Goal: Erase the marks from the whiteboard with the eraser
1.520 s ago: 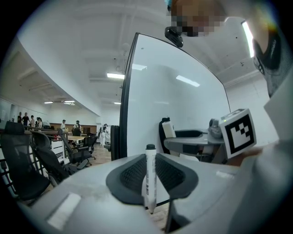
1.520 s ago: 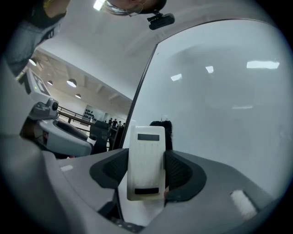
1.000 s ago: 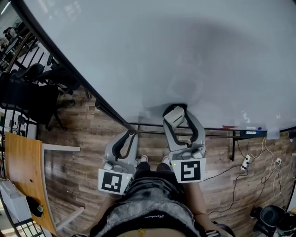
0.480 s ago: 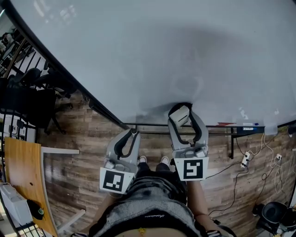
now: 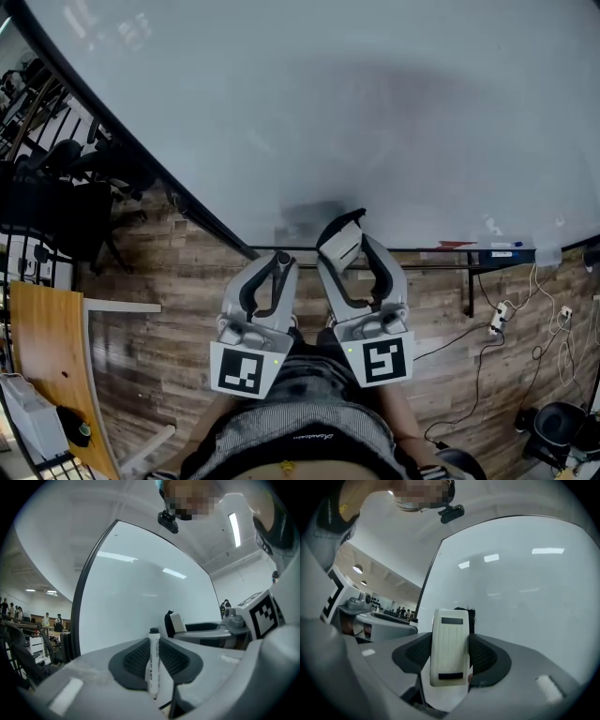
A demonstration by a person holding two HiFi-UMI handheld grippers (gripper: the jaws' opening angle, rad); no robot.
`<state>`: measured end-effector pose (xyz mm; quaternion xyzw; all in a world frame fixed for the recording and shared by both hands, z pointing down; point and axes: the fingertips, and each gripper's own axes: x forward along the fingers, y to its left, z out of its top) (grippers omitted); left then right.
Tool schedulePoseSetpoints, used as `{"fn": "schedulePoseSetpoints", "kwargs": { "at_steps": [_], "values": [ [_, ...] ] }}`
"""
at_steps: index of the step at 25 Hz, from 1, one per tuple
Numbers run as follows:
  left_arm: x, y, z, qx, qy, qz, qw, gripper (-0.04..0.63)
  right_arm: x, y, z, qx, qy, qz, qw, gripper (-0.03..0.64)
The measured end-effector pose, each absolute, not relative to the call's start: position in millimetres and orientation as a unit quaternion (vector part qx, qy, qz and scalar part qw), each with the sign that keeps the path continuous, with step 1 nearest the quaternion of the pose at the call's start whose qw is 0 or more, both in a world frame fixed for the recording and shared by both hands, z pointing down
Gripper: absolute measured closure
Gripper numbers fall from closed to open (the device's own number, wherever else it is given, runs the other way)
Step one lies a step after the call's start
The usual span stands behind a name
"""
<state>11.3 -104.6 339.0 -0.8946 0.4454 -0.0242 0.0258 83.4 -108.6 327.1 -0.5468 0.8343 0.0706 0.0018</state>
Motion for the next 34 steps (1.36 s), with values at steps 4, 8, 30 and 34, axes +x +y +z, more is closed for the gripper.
{"fn": "schedulePoseSetpoints", "kwargs": {
  "at_steps": [4,8,30,34],
  "values": [
    [16,-102,325,-0.894,0.444,-0.017,0.055,0.522,83,-103,311,-0.551,0.831,0.083,0.017,0.367],
    [17,-101,321,-0.894,0.443,-0.013,0.061,0.522,78,-98,306,-0.551,0.83,0.087,0.023,0.368],
    [22,-93,322,-0.9,0.433,-0.01,0.057,0.522,75,-90,308,-0.542,0.835,0.096,0.006,0.37],
    [20,-95,322,-0.9,0.431,-0.011,0.055,0.522,70,-93,311,-0.539,0.837,0.093,0.001,0.37]
  ]
}}
